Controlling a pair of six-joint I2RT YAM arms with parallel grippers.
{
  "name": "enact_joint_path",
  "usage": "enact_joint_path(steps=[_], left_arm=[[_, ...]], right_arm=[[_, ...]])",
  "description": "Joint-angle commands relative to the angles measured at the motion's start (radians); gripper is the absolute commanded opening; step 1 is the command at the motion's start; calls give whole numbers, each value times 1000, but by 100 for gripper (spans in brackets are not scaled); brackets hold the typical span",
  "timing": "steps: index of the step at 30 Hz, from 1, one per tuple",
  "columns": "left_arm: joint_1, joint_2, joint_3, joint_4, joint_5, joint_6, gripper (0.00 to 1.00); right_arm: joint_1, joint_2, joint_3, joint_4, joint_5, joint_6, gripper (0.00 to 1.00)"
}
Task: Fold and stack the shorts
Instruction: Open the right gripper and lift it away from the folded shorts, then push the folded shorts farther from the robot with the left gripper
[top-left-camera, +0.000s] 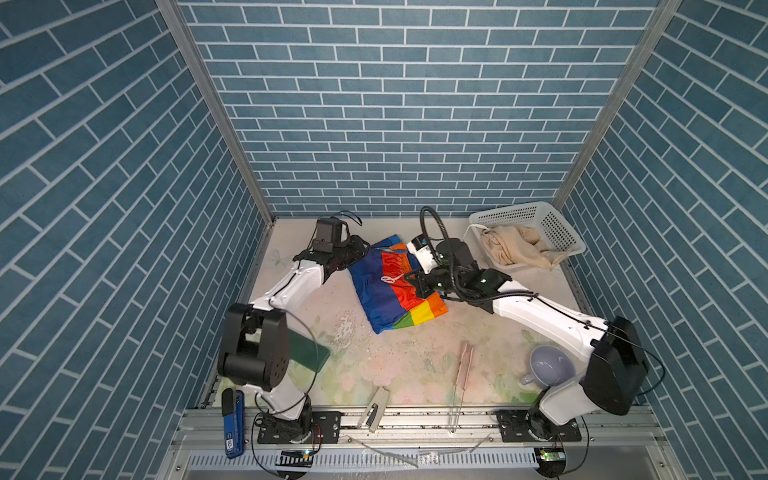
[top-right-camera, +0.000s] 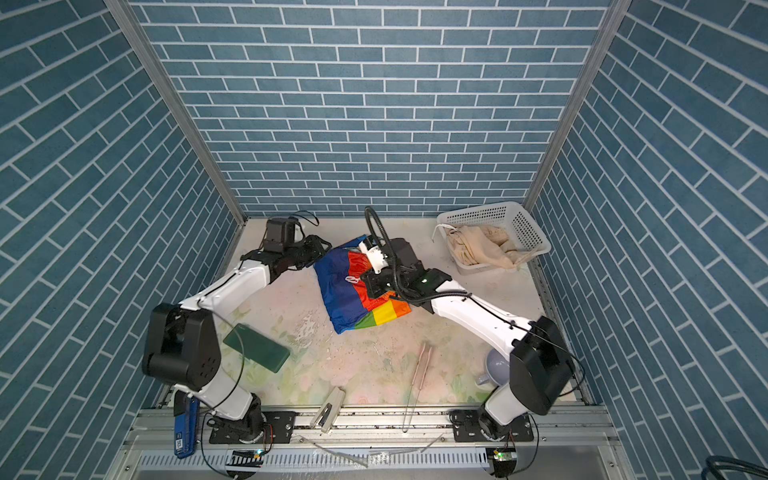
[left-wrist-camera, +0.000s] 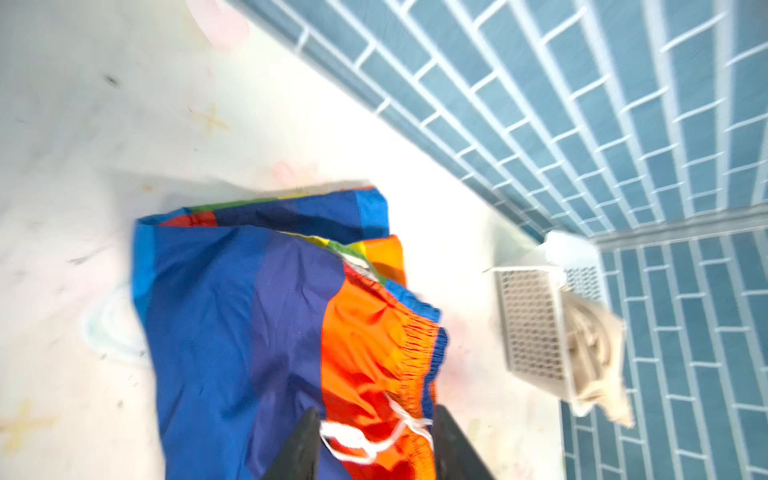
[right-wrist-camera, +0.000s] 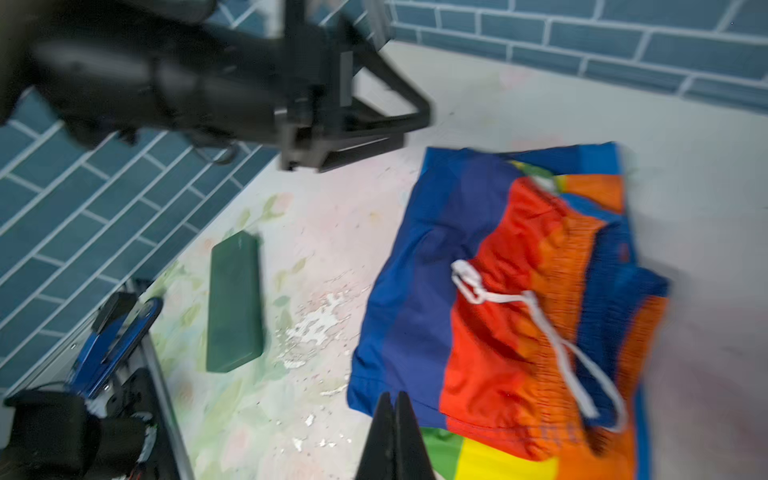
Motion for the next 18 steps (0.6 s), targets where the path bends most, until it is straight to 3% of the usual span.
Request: enact_joint_path(steps=[1,11,16,18], left_arm=[[2,-2,-129,-68,-40,44,58],[2,121,-308,242,82,-51,68],[2,221,-319,363,113,-117,69],[2,253,-323,385,112,-130,65]], right_arm=[[-48,-35,-83,-38,104,35,0],[-122,-79,-154,-53,101,67,0],[-135,-79,-166,-47,88,70,0],[-140,-79,-166,-51,84,69,0]])
